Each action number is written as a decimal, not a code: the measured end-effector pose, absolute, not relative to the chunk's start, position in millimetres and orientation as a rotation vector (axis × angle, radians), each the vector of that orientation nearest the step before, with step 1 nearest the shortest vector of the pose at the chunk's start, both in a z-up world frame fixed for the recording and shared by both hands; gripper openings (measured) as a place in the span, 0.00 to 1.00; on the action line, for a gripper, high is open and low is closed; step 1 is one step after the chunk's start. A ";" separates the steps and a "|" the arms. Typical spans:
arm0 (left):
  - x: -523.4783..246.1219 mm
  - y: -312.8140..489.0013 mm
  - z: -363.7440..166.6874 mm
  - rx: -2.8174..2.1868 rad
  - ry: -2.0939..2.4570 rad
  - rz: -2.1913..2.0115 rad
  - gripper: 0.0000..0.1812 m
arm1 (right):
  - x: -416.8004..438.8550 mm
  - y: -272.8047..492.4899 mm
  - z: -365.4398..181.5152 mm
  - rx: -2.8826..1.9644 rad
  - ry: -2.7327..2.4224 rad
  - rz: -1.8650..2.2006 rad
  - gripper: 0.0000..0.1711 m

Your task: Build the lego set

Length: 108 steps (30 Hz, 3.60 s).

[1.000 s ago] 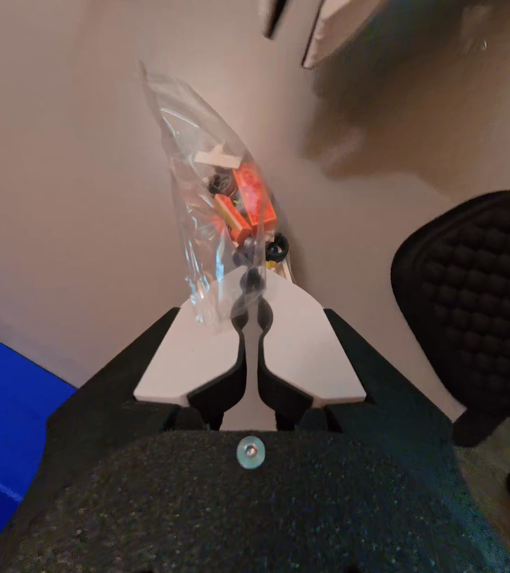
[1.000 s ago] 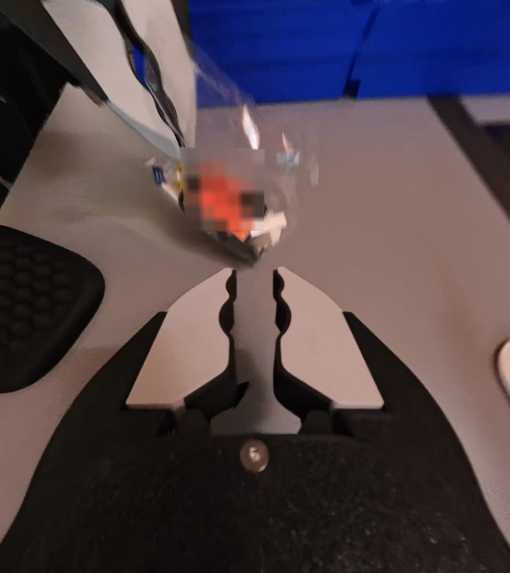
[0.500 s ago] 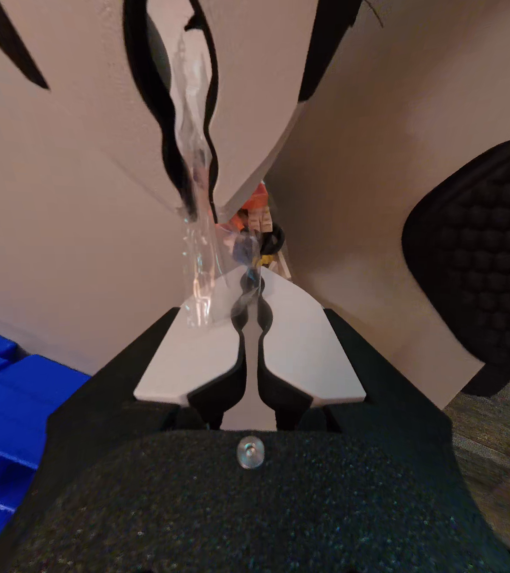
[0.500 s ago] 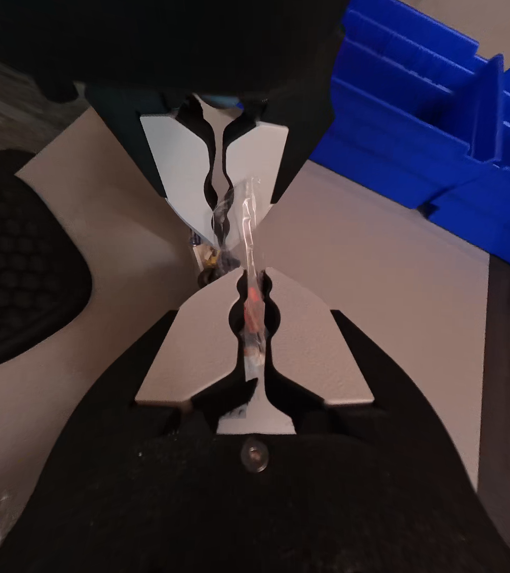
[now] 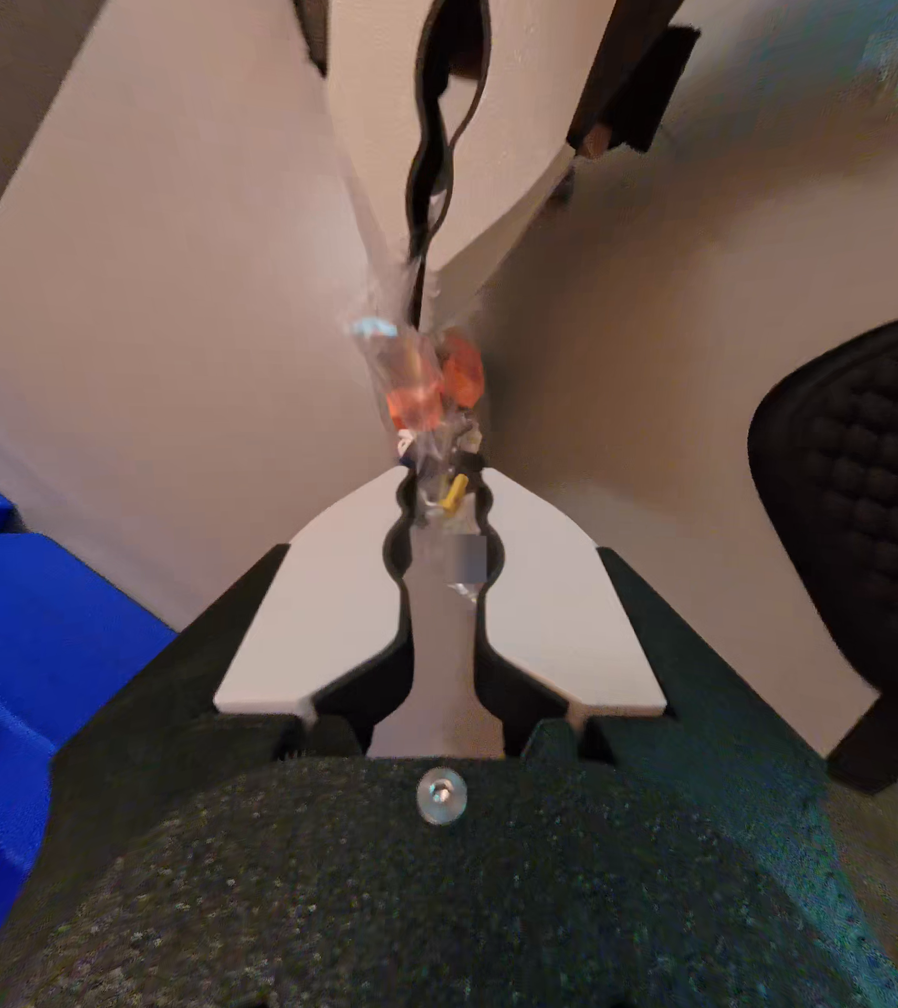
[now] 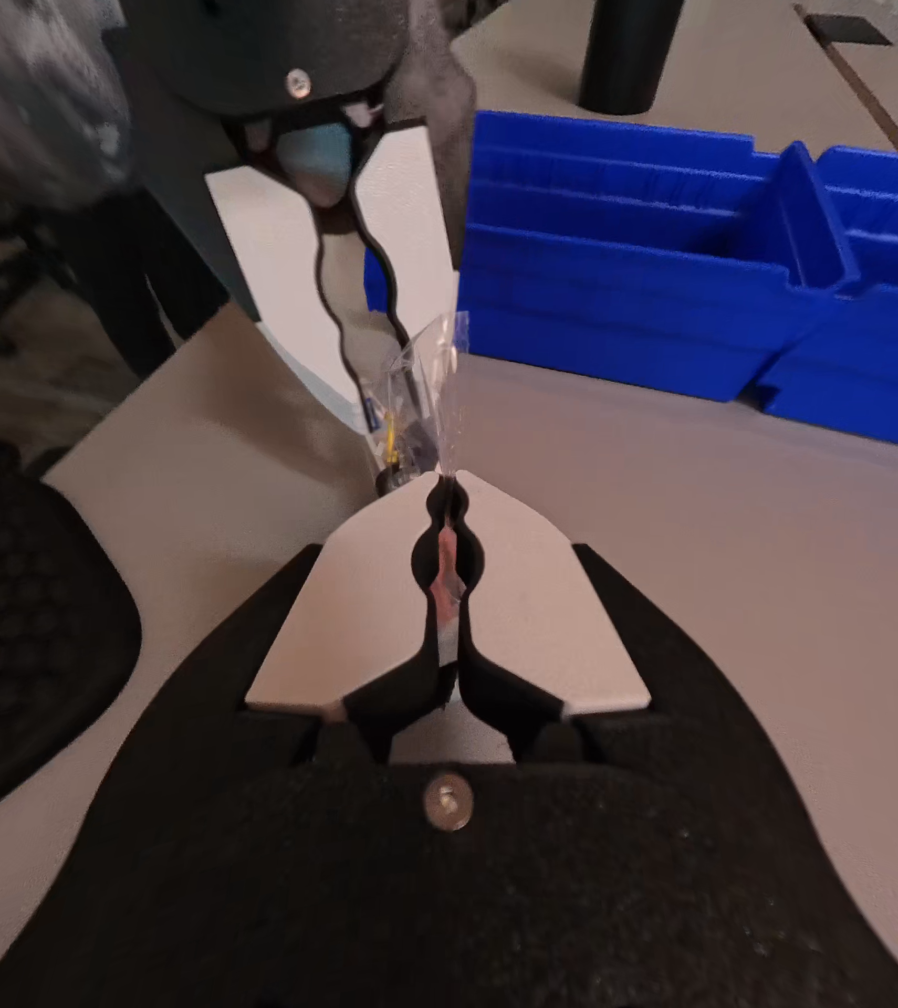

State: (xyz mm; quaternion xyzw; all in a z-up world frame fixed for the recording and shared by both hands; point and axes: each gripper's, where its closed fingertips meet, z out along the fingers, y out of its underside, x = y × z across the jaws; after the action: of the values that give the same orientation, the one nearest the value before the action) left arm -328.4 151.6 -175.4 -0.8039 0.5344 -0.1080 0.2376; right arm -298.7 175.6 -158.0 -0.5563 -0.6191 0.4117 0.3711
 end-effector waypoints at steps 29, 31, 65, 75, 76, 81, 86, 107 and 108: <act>-285.4 201.1 -184.7 -1.848 1.185 -0.453 0.08 | -222.2 221.0 -162.3 -1.676 -1.129 1.386 0.00; -285.5 203.6 -180.9 -1.852 1.185 -0.458 0.07 | -219.8 222.7 -164.0 -1.684 -1.130 1.359 0.00; -280.8 219.1 -152.4 -1.860 1.297 -0.372 0.05 | -208.4 229.9 -154.9 -1.725 -1.049 1.351 0.00; -276.1 218.0 -139.6 -1.867 1.373 -0.341 0.05 | -204.8 230.2 -151.8 -1.691 -0.969 1.477 0.00; -275.5 218.0 -138.0 -1.866 1.381 -0.333 0.05 | -204.5 230.1 -152.1 -1.685 -0.963 1.494 0.00; -272.2 216.0 -129.7 -1.852 1.420 -0.310 0.05 | -204.8 227.7 -154.0 -1.635 -0.951 1.560 0.01; -270.8 214.1 -122.7 -1.851 1.459 -0.291 0.05 | -206.8 227.4 -153.5 -1.598 -0.936 1.603 0.02; -256.6 206.0 -101.2 -1.904 1.646 -0.262 0.05 | -204.1 221.2 -146.7 -1.484 -0.844 1.799 0.02; -255.7 205.4 -99.5 -1.901 1.653 -0.259 0.05 | -203.5 220.8 -145.5 -1.475 -0.843 1.805 0.02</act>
State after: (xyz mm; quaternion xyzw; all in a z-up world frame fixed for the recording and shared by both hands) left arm -255.7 205.4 -99.5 -0.7162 0.6227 -0.0974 0.2998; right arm -203.5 220.8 -145.5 -0.5626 -0.3216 0.6885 0.3256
